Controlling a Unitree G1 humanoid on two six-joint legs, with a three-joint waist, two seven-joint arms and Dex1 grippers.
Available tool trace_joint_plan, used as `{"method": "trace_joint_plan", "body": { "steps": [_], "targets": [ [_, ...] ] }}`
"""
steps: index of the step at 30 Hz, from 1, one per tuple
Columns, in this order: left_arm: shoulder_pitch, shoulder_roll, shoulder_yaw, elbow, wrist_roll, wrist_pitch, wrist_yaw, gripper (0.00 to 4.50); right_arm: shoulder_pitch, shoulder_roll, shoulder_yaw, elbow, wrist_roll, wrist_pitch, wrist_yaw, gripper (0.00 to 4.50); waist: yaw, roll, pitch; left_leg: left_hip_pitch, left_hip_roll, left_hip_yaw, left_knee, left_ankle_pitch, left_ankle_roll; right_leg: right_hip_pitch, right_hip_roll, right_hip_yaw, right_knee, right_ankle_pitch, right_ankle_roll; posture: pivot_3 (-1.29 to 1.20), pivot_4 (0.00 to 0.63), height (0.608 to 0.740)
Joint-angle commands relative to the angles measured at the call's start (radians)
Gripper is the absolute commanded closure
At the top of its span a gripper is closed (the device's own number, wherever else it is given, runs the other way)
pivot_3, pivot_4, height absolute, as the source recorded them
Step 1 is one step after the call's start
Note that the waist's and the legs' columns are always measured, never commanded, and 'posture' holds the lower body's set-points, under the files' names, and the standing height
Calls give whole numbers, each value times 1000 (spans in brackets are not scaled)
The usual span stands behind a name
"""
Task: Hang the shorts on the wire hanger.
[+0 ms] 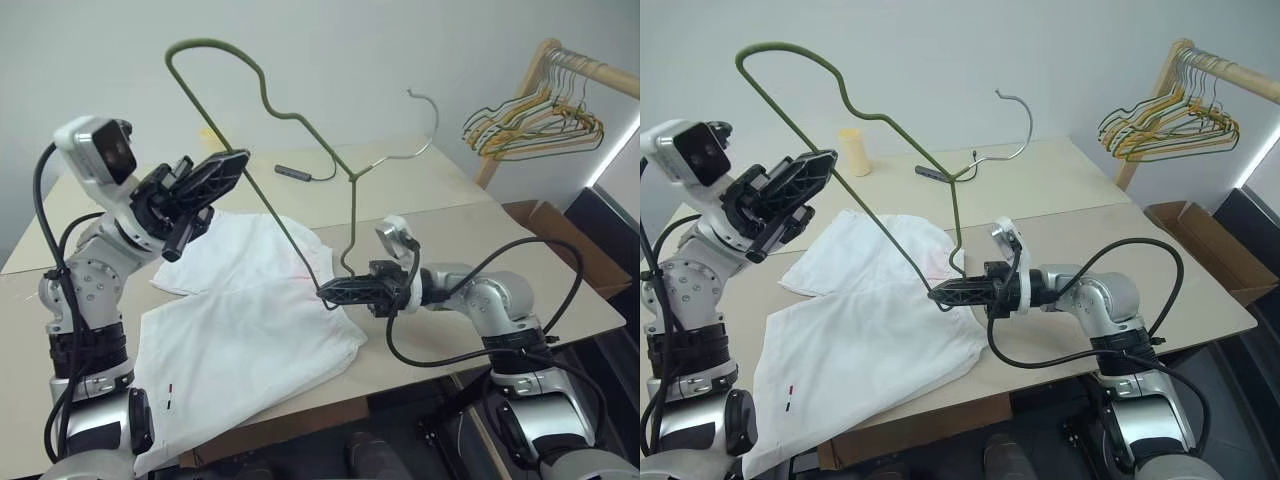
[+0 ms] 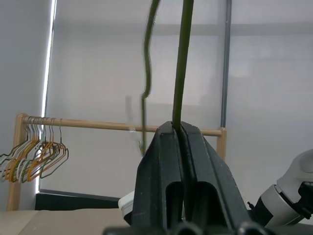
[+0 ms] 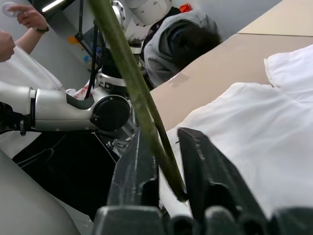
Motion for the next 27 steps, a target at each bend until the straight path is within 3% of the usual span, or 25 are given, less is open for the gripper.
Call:
{"method": "trace_joint_plan", "body": {
  "steps": [1, 3, 7, 13, 18, 22, 27],
  "targets": [
    [-6, 1, 0, -21, 3, -17, -11, 4500, -17, 3, -17, 2, 2, 0, -27, 4475, 1, 0, 0, 0, 0, 0, 0, 0, 0, 0, 0, 0, 0, 0, 0, -166, 0, 740],
    [7, 0, -2, -4, 23, -27, -14, 4500, -16, 3, -22, 3, 1, -2, -30, 4475, 1, 0, 0, 0, 0, 0, 0, 0, 0, 0, 0, 0, 0, 0, 0, -166, 0, 740],
    [39, 2, -32, 37, 103, -47, 22, 3553, -15, 4, -49, -3, 17, 3, -49, 4500, 1, 0, 0, 0, 0, 0, 0, 0, 0, 0, 0, 0, 0, 0, 0, -165, 0, 740],
    [142, 64, -128, 54, 304, -76, 67, 1606, 2, -20, -143, -54, 95, 71, -123, 4500, 1, 0, 0, 0, 0, 0, 0, 0, 0, 0, 0, 0, 0, 0, 0, -168, 0, 740],
    [258, 191, -291, 53, 627, -211, 109, 39, 86, -187, -220, -139, 172, 237, -164, 4500, 6, 1, 0, 0, -1, 0, -2, 0, 0, 0, 0, 0, -1, 0, 0, -162, 0, 740],
    [335, 293, -392, -7, 824, -358, 73, 10, 147, -361, -195, -135, 173, 386, -165, 4500, 13, 0, 0, -1, -1, 2, -1, 0, 0, 0, -1, 0, -2, 0, 0, -168, 0, 740],
    [362, 323, -423, -78, 856, -383, 34, 10, 158, -468, -126, -44, 89, 412, -183, 4500, 12, 0, 0, 0, 0, 8, -1, 0, 0, 0, 0, 0, -3, -5, 7, -167, 0, 740]
  ]
}}
